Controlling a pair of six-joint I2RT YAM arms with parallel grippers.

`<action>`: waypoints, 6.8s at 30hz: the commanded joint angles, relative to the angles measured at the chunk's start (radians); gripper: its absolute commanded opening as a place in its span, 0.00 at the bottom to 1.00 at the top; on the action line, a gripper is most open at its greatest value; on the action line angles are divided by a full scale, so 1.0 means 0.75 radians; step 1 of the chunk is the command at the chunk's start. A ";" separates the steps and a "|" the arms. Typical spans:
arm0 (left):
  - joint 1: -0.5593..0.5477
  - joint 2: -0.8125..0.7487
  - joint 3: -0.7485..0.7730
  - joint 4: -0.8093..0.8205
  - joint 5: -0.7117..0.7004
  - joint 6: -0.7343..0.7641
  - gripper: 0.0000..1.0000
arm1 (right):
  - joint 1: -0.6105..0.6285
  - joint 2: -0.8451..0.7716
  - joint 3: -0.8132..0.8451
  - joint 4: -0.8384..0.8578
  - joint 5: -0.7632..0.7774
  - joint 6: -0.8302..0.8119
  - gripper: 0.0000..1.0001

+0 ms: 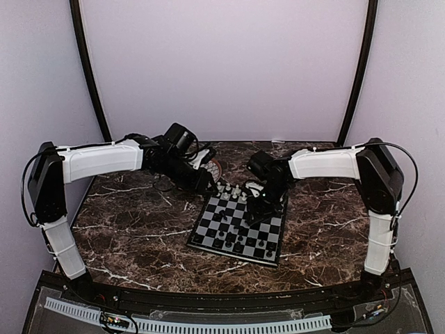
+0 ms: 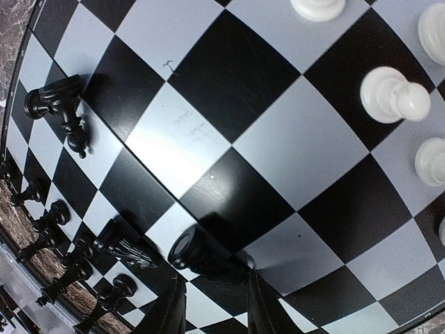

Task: Set up the chess pieces on the board
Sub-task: Pick up the knight from the chessboard, then pass from the right arm to the left, then pass from the left arm to the right

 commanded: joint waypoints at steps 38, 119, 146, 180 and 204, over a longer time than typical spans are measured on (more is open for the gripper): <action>-0.059 -0.093 -0.132 0.082 0.068 0.076 0.43 | 0.169 0.118 -0.125 0.091 0.301 -0.335 0.30; 0.068 0.279 -0.160 0.727 0.862 -0.544 0.40 | 0.260 -0.229 0.119 0.176 0.296 -0.403 0.05; 0.062 0.334 -0.070 0.649 0.945 -0.512 0.31 | 0.273 -0.179 0.180 0.165 0.351 -0.421 0.05; 0.157 0.167 -0.251 1.456 0.862 -0.810 0.20 | -0.314 -0.358 -0.303 1.016 -0.841 0.582 0.42; 0.150 0.237 -0.216 1.671 0.847 -0.914 0.21 | -0.330 -0.170 -0.436 1.775 -1.087 1.204 0.45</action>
